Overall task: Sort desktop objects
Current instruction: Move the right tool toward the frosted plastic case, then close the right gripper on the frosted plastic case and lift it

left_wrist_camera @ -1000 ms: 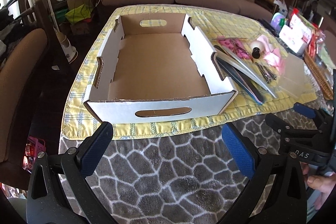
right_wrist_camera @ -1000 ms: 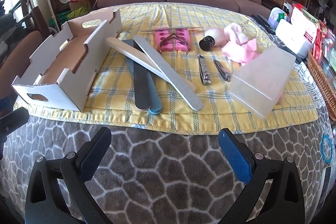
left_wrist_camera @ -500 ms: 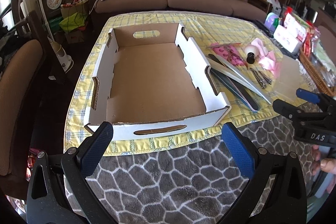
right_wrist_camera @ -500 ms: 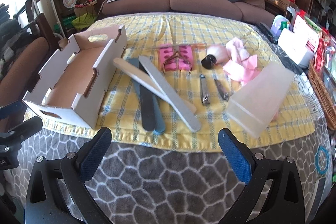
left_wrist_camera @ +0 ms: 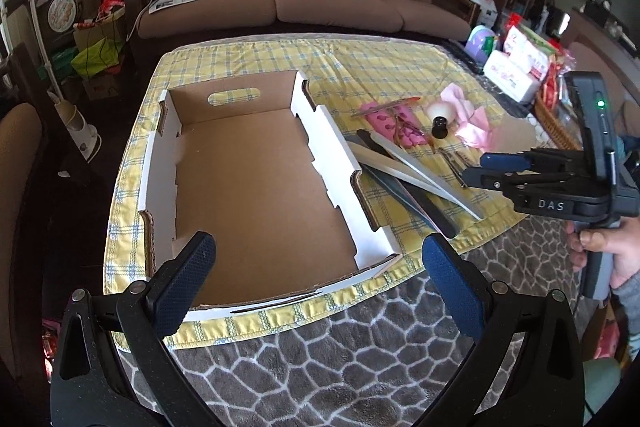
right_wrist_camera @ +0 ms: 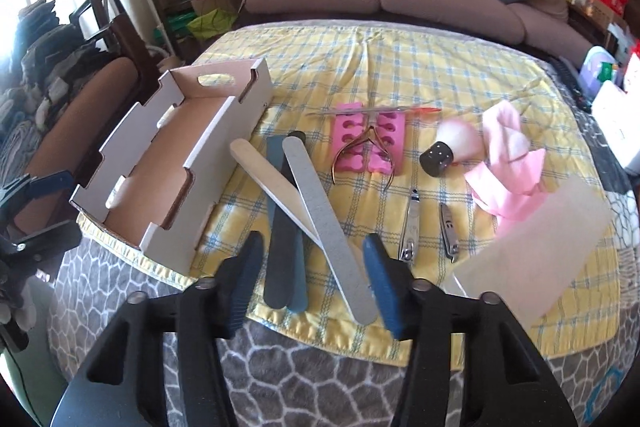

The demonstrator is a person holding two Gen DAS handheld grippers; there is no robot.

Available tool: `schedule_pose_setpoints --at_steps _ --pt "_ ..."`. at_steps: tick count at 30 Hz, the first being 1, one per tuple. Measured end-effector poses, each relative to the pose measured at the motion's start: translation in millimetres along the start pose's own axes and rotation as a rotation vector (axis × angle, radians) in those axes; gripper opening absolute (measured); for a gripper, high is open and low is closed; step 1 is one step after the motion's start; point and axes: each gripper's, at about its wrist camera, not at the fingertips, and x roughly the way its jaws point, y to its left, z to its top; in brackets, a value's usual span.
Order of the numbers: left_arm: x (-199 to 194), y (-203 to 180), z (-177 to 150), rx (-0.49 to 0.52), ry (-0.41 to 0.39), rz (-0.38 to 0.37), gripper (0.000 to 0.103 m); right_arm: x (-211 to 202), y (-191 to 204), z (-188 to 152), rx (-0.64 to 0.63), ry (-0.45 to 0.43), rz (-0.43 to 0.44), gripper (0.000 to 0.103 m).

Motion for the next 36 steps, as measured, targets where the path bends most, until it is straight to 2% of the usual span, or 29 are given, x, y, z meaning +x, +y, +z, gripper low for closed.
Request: schedule_pose_setpoints --at_steps 5,12,18,21,23,25,28,31,36 --pt "6 -5 11 0.016 -0.012 -0.028 0.103 18 -8 11 -0.06 0.027 0.034 0.05" --pt "18 -9 20 0.052 -0.017 -0.024 0.103 50 -16 20 -0.083 0.072 0.089 0.05" --pt "21 -22 27 0.084 -0.025 -0.036 0.103 52 -19 24 -0.074 0.057 0.098 0.05" --pt "24 -48 34 0.136 -0.032 -0.056 0.103 26 -36 26 -0.011 -0.009 0.061 0.049" --pt "29 -71 38 0.165 -0.029 -0.088 0.103 3 -59 24 0.052 -0.044 0.007 0.057" --pt "37 -100 41 0.198 -0.029 -0.124 0.103 -15 -81 21 0.107 -0.057 -0.04 0.064" --pt "54 -149 39 0.274 -0.03 -0.164 0.103 -39 -122 10 0.208 -0.058 -0.116 0.067" --pt "76 -194 39 0.34 -0.016 -0.179 0.103 -53 -161 -3 0.312 -0.041 -0.177 0.073" --pt "115 -235 48 0.385 0.023 -0.194 0.103 -63 -215 -20 0.467 -0.053 -0.167 0.079"
